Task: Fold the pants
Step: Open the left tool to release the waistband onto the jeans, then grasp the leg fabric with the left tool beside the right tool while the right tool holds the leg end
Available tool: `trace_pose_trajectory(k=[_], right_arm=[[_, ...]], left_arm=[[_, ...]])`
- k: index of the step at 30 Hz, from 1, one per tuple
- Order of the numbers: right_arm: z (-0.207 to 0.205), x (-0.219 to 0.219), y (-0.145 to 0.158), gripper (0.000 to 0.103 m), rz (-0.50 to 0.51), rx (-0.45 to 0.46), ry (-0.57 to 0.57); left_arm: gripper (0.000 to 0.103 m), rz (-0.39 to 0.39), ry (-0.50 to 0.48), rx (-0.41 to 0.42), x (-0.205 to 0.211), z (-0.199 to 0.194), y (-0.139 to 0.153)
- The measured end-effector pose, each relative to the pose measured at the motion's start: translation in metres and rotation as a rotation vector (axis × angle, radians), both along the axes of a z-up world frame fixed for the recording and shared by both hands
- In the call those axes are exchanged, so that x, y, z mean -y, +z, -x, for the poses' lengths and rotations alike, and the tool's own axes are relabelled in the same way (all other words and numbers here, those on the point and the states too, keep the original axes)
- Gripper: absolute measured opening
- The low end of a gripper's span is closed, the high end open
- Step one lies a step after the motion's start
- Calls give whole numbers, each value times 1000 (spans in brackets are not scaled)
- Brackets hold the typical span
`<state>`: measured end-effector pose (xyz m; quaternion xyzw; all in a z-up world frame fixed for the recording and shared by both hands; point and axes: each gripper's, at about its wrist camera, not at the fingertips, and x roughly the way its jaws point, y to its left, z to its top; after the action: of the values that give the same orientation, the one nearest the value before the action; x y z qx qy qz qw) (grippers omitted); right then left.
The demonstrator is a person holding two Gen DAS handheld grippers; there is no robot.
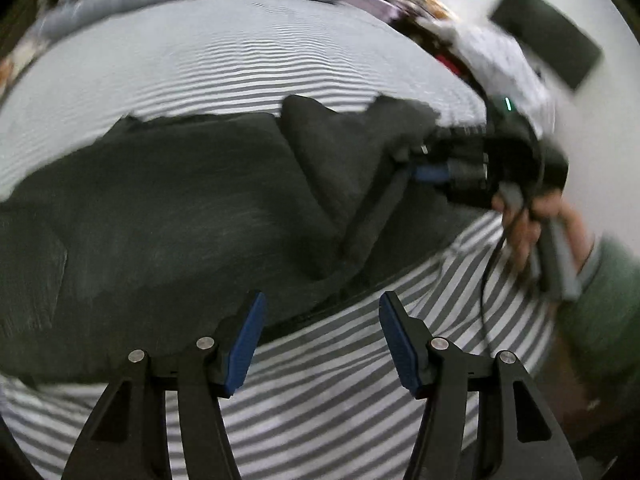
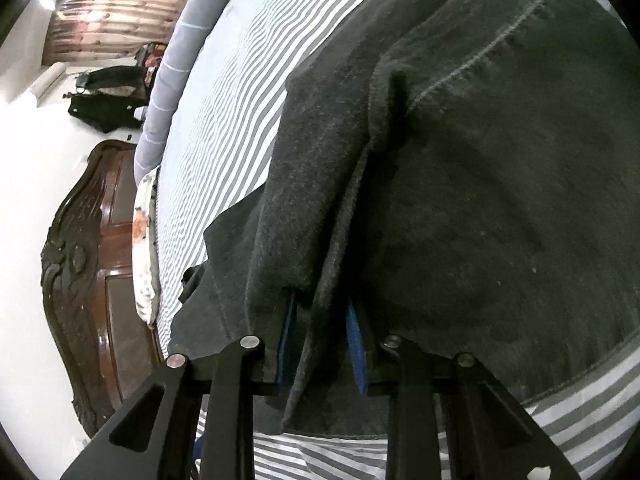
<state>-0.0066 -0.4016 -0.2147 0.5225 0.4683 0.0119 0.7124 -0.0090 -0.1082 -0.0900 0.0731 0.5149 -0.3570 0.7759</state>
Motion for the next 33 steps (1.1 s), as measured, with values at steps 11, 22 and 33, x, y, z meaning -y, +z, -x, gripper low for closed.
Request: trace_pose_trajectory(k=[11, 22, 33], right_arm=[[-3, 6, 7, 12, -48, 20, 29], [1, 13, 6, 14, -63, 19, 12], [6, 3, -1, 14, -81, 6, 23]], left_arm=[[58, -144, -117, 152, 36, 13, -30], [4, -191, -113, 126, 59, -15, -45], [3, -102, -76, 93, 51, -25, -12]])
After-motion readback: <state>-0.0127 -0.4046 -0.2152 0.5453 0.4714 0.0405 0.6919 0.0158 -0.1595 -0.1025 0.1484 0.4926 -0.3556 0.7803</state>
